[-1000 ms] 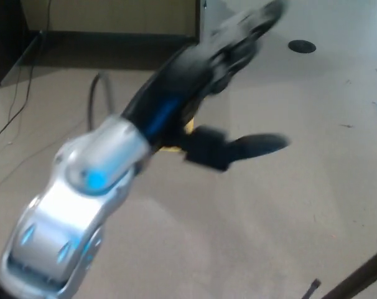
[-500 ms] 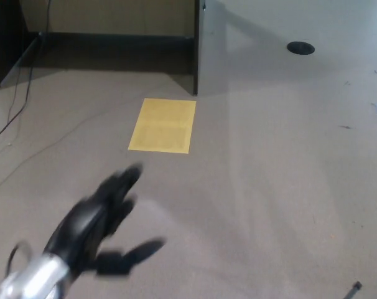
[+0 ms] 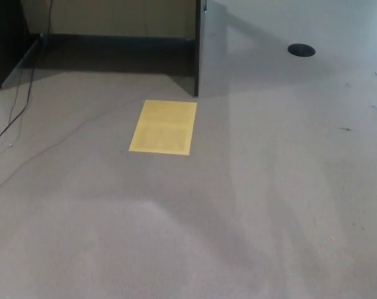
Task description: There is a tripod standing in front of the robot and the robot extends its left arm to grab it. It lifts the tripod and passes it to a person.
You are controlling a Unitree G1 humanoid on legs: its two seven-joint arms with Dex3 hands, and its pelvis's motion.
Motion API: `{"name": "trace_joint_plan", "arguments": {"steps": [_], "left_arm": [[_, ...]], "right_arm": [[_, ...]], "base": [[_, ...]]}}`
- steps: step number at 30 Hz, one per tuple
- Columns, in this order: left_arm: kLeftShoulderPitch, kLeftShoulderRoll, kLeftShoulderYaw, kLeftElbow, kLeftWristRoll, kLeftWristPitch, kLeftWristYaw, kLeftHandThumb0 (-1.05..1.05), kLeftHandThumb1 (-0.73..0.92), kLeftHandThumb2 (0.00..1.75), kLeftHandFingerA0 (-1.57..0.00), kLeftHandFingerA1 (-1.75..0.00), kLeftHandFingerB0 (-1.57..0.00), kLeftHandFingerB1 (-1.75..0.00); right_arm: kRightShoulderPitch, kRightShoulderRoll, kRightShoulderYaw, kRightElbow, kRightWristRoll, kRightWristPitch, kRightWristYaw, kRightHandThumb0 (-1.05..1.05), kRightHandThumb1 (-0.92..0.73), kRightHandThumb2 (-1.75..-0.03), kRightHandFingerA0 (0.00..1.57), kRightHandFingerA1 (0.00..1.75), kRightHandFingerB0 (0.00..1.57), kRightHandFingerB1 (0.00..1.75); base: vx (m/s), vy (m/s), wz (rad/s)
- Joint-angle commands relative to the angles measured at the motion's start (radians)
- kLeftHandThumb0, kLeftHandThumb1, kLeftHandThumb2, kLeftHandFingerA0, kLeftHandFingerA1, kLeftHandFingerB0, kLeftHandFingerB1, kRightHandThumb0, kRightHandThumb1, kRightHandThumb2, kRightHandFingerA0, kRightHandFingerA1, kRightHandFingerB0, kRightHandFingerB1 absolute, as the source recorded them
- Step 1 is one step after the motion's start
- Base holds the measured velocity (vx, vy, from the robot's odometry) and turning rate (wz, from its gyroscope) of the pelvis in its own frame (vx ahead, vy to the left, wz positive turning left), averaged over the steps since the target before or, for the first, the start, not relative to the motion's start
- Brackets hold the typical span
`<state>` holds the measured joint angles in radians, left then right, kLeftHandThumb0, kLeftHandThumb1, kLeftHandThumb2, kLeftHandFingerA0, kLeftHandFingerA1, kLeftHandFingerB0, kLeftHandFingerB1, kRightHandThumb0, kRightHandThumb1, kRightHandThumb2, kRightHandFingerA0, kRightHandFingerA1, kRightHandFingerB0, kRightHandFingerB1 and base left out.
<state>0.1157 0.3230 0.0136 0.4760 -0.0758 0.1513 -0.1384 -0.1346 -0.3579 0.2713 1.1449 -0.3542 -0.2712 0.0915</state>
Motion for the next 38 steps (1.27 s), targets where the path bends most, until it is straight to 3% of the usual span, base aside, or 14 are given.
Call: {"name": "trace_joint_plan", "arguments": {"steps": [1, 2, 3, 24, 26, 27, 28, 29, 30, 35, 36, 38], "left_arm": [[0.012, 0.087, 0.044, 0.323, 0.1, -0.401, 0.111, -0.38, 0.53, 0.56, -0.35, -0.36, -0.31, -0.31], [0.009, 0.088, 0.044, 0.332, 0.098, -0.408, 0.109, -0.38, 0.53, 0.56, -0.35, -0.36, -0.31, -0.31], [0.007, 0.087, 0.045, 0.338, 0.097, -0.415, 0.109, -0.44, 0.45, 0.68, -0.31, -0.43, -0.29, -0.4], [-0.045, 0.101, 0.013, 0.469, 0.121, -0.528, 0.105, -0.43, 0.45, 0.67, -0.33, -0.44, -0.3, -0.4], [-0.05, 0.102, 0.01, 0.483, 0.126, -0.539, 0.103, -0.41, 0.45, 0.67, -0.36, -0.45, -0.29, -0.4], [-0.053, 0.104, 0.007, 0.49, 0.131, -0.543, 0.101, -0.34, 0.54, 0.56, -0.46, -0.4, -0.31, -0.32], [-0.055, 0.107, 0.005, 0.497, 0.136, -0.546, 0.097, -0.34, 0.54, 0.56, -0.46, -0.4, -0.31, -0.32], [-0.057, 0.106, 0.006, 0.506, 0.136, -0.556, 0.095, -0.4, 0.44, 0.68, -0.56, -0.52, -0.29, -0.41], [-0.059, 0.107, 0.003, 0.512, 0.144, -0.559, 0.099, -0.33, 0.53, 0.56, -0.7, -0.46, -0.35, -0.33], [-0.071, 0.11, 0.0, 0.522, 0.156, -0.56, 0.099, -0.34, 0.54, 0.56, -0.72, -0.49, -0.39, -0.35], [-0.074, 0.11, -0.001, 0.526, 0.162, -0.557, 0.106, -0.43, 0.44, 0.7, -0.67, -0.57, -0.36, -0.44], [-0.074, 0.112, -0.005, 0.53, 0.17, -0.565, 0.109, -0.42, 0.44, 0.71, -0.7, -0.59, -0.37, -0.46]], "right_arm": [[0.008, -0.018, -0.009, 0.008, 0.001, 0.01, -0.005, -0.42, -0.72, -0.63, 0.63, 0.41, 0.42, 0.35], [0.007, -0.017, -0.009, 0.009, 0.001, 0.01, -0.006, -0.42, -0.72, -0.63, 0.63, 0.41, 0.42, 0.35], [0.006, -0.018, -0.006, 0.011, -0.003, 0.009, -0.011, -0.42, -0.72, -0.63, 0.64, 0.41, 0.43, 0.35], [-0.008, -0.019, -0.008, 0.021, -0.003, 0.008, -0.007, -0.43, -0.72, -0.63, 0.61, 0.4, 0.43, 0.35], [-0.009, -0.018, -0.007, 0.021, -0.004, 0.011, -0.007, -0.43, -0.72, -0.63, 0.62, 0.4, 0.43, 0.35], [-0.01, -0.018, -0.004, 0.022, -0.009, 0.013, -0.01, -0.43, -0.74, -0.62, 0.63, 0.42, 0.44, 0.35], [-0.011, -0.018, 0.001, 0.024, -0.014, 0.017, -0.013, -0.43, -0.74, -0.62, 0.63, 0.42, 0.44, 0.35], [-0.012, -0.017, -0.003, 0.027, -0.009, 0.016, -0.009, -0.42, -0.74, -0.62, 0.63, 0.42, 0.44, 0.35], [-0.01, -0.018, -0.004, 0.024, -0.008, 0.014, -0.008, -0.42, -0.74, -0.62, 0.63, 0.41, 0.44, 0.35], [-0.017, -0.016, -0.01, 0.025, -0.002, 0.021, -0.003, -0.42, -0.74, -0.62, 0.62, 0.42, 0.43, 0.35], [-0.017, -0.015, -0.012, 0.027, 0.0, 0.02, -0.003, -0.42, -0.74, -0.62, 0.62, 0.42, 0.44, 0.35], [-0.015, -0.015, -0.016, 0.025, 0.006, 0.015, 0.001, -0.41, -0.74, -0.62, 0.62, 0.42, 0.44, 0.36]], "base": [[0.0, 0.0, 0.0], [0.0, 0.0, 0.0], [0.0, 0.0, 0.0], [0.0, 0.0, 0.0], [0.0, 0.0, 0.0], [0.0, 0.0, 0.0], [0.0, 0.0, 0.0], [0.0, 0.0, 0.0], [0.0, 0.0, 0.0], [0.0, 0.0, 0.0], [0.0, 0.0, 0.0], [0.0, 0.0, 0.0]]}}
